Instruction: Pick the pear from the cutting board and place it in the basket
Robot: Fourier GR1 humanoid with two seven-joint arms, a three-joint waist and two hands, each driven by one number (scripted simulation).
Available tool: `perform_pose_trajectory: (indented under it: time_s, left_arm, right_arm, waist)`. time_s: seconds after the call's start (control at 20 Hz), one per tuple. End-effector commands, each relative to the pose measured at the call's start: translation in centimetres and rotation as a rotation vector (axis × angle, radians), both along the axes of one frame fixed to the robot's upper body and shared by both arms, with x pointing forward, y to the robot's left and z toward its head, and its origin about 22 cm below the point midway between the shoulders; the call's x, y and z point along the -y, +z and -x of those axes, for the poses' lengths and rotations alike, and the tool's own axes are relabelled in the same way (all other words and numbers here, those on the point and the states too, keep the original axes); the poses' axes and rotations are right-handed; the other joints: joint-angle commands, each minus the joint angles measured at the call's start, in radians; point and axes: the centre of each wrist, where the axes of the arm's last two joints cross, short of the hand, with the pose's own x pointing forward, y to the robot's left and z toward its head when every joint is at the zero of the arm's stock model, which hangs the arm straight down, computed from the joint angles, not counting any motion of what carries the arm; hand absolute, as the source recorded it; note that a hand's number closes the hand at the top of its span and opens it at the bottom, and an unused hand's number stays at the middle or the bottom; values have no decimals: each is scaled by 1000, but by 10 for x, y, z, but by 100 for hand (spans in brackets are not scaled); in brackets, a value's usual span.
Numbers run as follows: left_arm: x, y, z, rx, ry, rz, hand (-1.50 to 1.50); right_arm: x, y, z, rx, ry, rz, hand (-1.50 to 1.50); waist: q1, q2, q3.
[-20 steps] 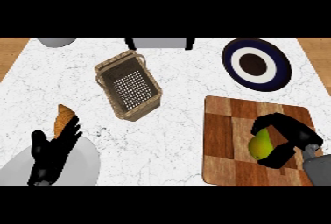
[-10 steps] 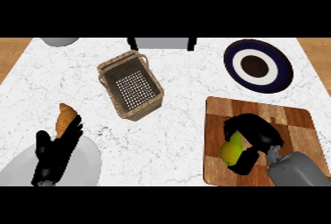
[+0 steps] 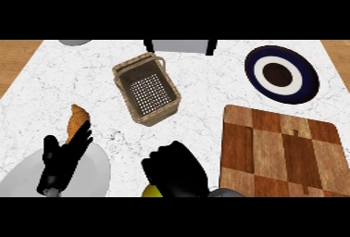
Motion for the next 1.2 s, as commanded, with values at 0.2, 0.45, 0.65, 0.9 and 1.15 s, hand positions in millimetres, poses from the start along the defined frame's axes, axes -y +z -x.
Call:
perform_pose_trajectory:
  time_s: [0.2,0.45,0.65,0.9,1.15]
  left_arm:
    - [-12,-14,9,-114,52,-11,0]
    - [-3,-14,13,-105,30,3,0]
    - [-11,-14,13,-125,40,4,0]
    - [-14,-11,14,-126,48,1,0]
    - [-9,-14,14,-130,32,8,0]
  right_arm:
    - [-8,54,53,-43,-100,-606,150]
    - [-11,93,61,20,-176,-750,150]
    - [-16,128,51,104,-269,-771,150]
    - [-23,177,27,147,-345,-825,150]
    - [-46,221,6,156,-405,-805,150]
  waist:
    - [-17,16,-2]
    - [-16,8,-6]
    - [-32,6,-9]
    - [-22,9,-8]
    - [-16,13,-9]
